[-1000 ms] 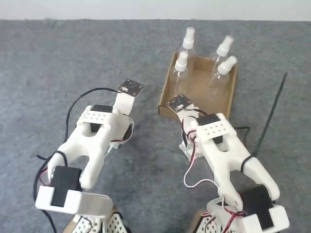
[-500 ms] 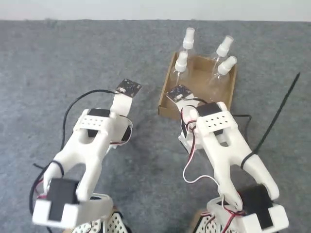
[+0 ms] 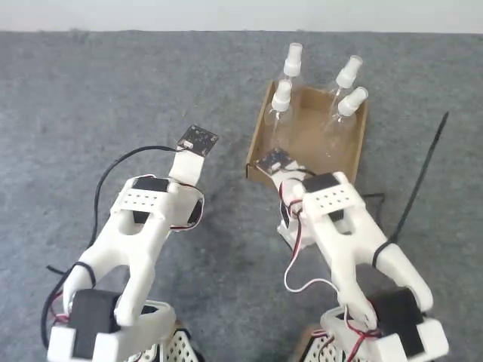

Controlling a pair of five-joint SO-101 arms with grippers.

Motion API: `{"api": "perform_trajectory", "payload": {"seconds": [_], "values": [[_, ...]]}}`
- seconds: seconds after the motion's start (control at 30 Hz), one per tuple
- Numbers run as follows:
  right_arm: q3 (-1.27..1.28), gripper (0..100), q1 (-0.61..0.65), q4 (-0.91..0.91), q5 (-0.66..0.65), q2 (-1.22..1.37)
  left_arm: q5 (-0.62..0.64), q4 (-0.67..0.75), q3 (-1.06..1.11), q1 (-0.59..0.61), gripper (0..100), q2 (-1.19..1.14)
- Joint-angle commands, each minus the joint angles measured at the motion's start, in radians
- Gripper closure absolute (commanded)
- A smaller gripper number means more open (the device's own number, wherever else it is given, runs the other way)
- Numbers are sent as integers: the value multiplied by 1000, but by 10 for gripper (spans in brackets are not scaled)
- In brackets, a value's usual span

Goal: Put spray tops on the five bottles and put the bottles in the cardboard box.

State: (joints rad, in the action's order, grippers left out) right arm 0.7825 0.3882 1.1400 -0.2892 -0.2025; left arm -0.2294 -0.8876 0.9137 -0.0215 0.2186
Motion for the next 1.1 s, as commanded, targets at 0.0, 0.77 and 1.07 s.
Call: {"api": "perform_trajectory", "payload": {"seconds": [0.0, 0.77, 1.07], "values": [[8, 712, -8, -44, 48, -64, -5, 15, -5, 6, 967, 55], [-144, 991, 7, -36, 54, -259, 2, 8, -114, 63, 970, 64], [-127, 992, 183, -54, 86, -367, 63, -143, -344, 91, 970, 64]]}}
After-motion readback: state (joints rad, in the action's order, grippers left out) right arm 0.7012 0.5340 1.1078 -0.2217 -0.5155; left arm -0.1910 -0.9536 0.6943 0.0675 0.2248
